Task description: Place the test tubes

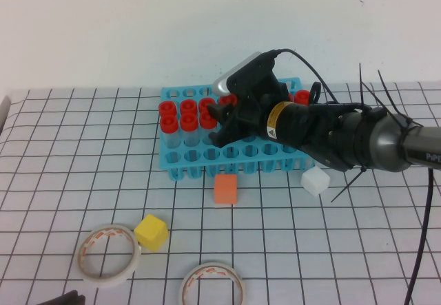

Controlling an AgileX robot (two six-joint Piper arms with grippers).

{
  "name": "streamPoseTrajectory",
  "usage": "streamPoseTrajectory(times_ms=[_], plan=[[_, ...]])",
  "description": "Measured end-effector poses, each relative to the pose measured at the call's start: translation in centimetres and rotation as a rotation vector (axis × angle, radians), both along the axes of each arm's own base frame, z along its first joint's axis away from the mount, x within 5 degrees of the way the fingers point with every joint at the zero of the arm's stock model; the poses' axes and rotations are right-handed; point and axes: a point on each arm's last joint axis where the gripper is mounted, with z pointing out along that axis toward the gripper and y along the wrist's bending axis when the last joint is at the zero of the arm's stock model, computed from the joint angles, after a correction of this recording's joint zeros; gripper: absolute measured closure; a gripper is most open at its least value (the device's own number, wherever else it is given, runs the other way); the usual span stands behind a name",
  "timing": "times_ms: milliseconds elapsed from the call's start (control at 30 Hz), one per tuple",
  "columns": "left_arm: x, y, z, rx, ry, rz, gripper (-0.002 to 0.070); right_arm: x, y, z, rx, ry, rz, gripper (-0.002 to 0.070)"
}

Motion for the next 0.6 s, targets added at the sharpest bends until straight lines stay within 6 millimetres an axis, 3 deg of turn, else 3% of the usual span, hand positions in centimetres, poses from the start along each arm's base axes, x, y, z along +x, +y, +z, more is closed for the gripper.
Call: streamPoseTrajectory(times_ms=[400,600], plan=[[-0.19,-0.23,-0.11,-0.001,0.015,-0.032,0.0676,0.04,0.06,-0.45,-0.001,0.005,0.003,0.0407],[-0.20,-0.25,-0.11,-0.001,0.016,-0.034,0.0676,0.05,0.06,-0.48,-0.001,0.006,0.003,0.0241]])
